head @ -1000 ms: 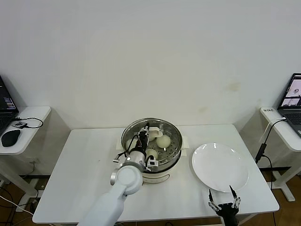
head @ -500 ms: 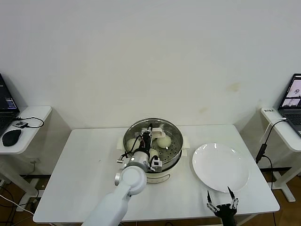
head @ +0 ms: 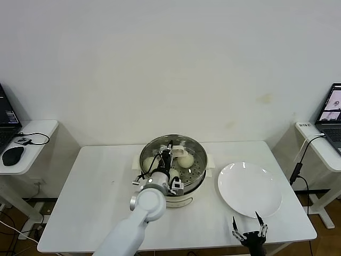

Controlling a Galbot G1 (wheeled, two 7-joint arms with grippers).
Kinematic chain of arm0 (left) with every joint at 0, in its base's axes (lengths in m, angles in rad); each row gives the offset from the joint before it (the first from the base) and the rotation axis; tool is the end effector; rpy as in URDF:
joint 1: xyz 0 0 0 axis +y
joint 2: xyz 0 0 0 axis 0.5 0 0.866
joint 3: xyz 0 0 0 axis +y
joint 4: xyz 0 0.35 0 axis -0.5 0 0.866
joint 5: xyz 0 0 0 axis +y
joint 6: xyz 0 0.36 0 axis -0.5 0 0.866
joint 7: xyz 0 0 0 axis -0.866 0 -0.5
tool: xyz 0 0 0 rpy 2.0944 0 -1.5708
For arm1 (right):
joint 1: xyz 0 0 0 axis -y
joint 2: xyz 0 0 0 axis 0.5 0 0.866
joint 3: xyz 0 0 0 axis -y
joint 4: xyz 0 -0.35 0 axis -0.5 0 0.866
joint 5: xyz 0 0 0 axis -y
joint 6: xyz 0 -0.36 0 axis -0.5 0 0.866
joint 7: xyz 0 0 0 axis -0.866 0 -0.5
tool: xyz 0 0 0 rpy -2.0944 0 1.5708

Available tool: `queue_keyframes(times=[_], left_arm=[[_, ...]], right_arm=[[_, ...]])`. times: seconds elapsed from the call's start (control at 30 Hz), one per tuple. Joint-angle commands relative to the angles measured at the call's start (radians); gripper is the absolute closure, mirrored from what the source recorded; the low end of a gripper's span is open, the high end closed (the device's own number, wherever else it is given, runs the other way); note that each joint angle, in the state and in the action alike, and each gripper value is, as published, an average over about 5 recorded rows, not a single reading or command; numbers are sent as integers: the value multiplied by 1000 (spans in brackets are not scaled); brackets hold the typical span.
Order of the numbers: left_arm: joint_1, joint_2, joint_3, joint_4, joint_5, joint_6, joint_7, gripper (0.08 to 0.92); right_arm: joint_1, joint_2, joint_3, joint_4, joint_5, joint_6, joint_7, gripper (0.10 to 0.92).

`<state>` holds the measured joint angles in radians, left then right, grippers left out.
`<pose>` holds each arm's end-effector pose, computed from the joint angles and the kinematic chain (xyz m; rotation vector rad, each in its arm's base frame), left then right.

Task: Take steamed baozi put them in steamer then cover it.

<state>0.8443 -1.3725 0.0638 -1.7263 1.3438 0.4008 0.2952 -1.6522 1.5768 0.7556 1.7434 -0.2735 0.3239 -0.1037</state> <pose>0.3559 -0.1353 -0.2609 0.3229 2.1674 2.1178 0.1197 -0.0798 -0.4337 0.0048 -2.9355 0.5373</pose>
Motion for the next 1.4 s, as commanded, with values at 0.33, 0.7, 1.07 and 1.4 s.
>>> queue_keyframes(times=[0.33,0.7,1.07,1.4], left_arm=[[47,5,-17,-86,-1,-14,-5,661],[250,103,-97,-333,-117,-28,-25,349],[718,242,-454,-554,-952,-276,-412,178],[976,187,-665,-457,-1555,-562,-494,177]], right_arm=[[-1,0,-5,-2,-7,-2,-1,203],[-3,0,-4,-5,-9,1,-1,203],[-24,-10,-9,26,24,3,-7,203],[-69,-62,-41,74,117,-6,-36,203]])
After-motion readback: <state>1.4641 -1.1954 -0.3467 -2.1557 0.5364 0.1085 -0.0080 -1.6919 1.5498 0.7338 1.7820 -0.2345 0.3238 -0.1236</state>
